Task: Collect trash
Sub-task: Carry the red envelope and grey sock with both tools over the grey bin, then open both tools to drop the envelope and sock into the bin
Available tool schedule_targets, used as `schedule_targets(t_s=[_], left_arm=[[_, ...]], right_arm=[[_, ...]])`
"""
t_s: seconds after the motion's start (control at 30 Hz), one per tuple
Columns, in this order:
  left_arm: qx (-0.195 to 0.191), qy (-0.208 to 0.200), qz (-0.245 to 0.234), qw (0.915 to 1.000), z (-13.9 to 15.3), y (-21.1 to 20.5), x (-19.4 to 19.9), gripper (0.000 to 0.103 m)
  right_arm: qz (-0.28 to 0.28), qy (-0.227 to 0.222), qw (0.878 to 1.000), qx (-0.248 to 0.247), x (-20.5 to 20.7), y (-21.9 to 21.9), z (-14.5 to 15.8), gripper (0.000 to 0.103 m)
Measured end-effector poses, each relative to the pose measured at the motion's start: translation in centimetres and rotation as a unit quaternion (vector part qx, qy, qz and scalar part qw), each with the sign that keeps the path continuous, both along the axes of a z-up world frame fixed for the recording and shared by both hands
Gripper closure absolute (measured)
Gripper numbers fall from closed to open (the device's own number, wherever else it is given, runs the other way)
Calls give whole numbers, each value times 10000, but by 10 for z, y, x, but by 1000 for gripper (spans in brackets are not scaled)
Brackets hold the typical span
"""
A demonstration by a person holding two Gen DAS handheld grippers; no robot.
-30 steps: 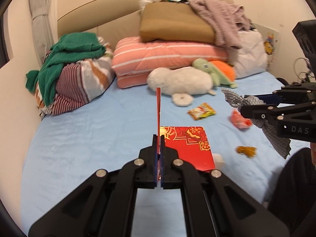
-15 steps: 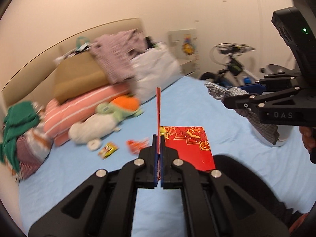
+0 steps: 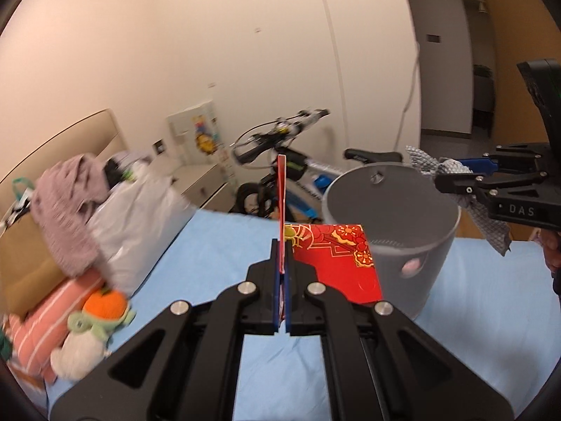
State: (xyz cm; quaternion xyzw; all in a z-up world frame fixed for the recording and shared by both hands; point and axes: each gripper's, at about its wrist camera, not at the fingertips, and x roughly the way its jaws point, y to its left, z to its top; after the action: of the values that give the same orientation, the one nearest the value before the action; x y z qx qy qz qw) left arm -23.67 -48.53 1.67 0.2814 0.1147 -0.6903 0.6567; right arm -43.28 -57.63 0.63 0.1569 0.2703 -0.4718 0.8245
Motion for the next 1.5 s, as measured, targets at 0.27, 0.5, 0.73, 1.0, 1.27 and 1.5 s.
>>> schedule_targets(t_s=[0.27, 0.5, 0.73, 1.0, 1.27, 1.5], left_arm=[[12, 26, -688, 9976, 10, -64, -52, 101], [112, 88, -834, 9964, 6, -93, -70, 97], [545, -106, -798, 9953, -19, -109, -79, 95], [278, -100, -608, 9977, -18, -92, -65, 23], [116, -151, -269, 9995, -8, -71, -43, 23], [78, 4, 324, 9994, -5, -45, 1, 23]], right_arm=[[-522, -39, 9985, -150, -49, -23, 14, 74], [-582, -243, 9980, -86, -59, -48, 14, 72], [-566, -408, 9975, 146, -54, -75, 0, 49], [-482, -324, 9983, 80, -42, -72, 2, 48], [-348, -232, 9991, -16, -25, -51, 7, 48], [94, -231, 9997, -71, 9, -29, 11, 46]])
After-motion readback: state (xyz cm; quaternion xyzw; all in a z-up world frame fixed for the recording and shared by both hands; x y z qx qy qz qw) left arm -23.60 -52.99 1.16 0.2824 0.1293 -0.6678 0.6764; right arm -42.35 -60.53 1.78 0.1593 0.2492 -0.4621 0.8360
